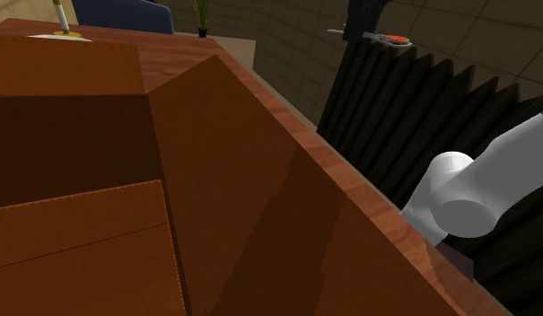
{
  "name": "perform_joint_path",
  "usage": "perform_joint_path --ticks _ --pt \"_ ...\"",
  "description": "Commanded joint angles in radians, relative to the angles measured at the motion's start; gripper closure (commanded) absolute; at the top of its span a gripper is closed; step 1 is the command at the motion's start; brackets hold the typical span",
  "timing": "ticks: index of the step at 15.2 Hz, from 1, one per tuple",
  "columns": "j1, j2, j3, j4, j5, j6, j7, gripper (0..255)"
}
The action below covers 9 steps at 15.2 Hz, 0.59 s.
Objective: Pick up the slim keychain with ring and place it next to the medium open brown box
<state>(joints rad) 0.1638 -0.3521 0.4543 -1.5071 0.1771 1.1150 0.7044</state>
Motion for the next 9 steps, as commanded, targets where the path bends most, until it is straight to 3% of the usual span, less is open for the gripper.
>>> perform_joint_path --ticks 1,9 --pt "0.005 -0.010 0.013 -0.037 0.009 0.029 0.017 255" --pt "0.015 -0.084 0.002 -0.218 0.028 0.140 -0.012 255"
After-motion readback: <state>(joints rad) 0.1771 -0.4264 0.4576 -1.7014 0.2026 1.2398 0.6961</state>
